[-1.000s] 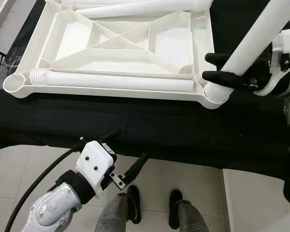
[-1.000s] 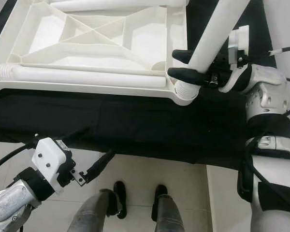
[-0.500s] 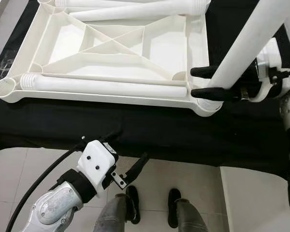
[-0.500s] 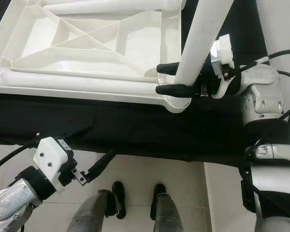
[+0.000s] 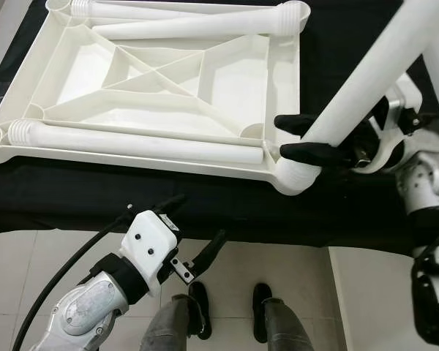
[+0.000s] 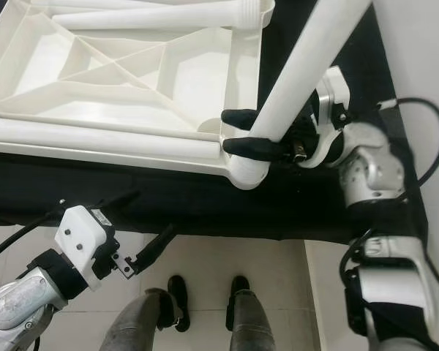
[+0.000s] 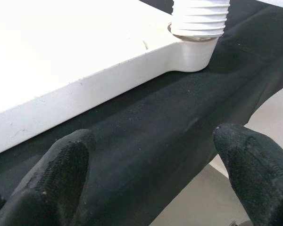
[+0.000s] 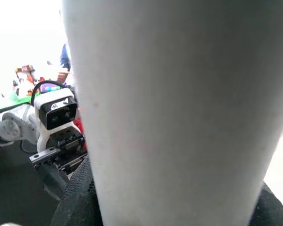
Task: Building children table
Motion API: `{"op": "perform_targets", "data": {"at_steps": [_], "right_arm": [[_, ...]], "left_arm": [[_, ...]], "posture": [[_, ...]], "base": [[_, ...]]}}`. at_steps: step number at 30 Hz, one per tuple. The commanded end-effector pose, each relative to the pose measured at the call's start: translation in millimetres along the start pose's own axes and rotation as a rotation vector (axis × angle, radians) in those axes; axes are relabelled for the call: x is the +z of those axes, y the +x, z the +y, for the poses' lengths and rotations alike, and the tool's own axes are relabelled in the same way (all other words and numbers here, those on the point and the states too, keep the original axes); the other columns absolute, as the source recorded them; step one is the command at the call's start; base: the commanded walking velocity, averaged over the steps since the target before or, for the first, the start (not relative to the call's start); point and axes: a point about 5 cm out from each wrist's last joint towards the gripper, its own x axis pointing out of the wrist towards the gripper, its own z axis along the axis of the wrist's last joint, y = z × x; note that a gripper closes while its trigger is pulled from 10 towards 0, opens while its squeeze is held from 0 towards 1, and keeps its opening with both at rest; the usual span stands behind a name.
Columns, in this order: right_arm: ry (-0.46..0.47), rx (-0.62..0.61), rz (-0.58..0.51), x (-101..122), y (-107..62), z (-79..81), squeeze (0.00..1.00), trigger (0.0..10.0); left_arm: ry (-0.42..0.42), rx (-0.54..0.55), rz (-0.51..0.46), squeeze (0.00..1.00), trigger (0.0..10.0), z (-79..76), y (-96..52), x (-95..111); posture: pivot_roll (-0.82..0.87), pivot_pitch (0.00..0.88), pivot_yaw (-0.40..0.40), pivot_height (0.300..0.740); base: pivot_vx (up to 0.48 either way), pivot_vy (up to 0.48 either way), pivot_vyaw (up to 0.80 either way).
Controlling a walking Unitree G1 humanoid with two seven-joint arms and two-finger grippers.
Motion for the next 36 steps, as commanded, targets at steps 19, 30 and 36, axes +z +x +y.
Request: {"op": "perform_targets", "data": {"at_steps": [19,30,36], "right_arm": [[-0.013,-0.063,0.167,-31,-1.0,6.2,0.0,10.0],[-0.056,-0.174,0.171,-28,-6.8,-8.0,0.0,10.0],[-0.041,-0.151,0.169,-29,-8.2,-6.8,0.0,10.0]], "left_arm": [[-0.011,-0.011,0.022,0.0,10.0,-2.7,-2.2,-5],[-0.01,-0.013,0.022,0.0,10.0,-3.3,-2.8,-4],[-0.009,-0.013,0.024,0.0,10.0,-3.5,-4.2,-3]], "posture": [[0.13,0.514,0.044,0.74],[0.14,0.518,0.044,0.74],[0.15,0.524,0.047,0.74]], "base": [[0.0,0.0,0.0],[0.0,0.0,0.0],[0.0,0.0,0.0]]}}
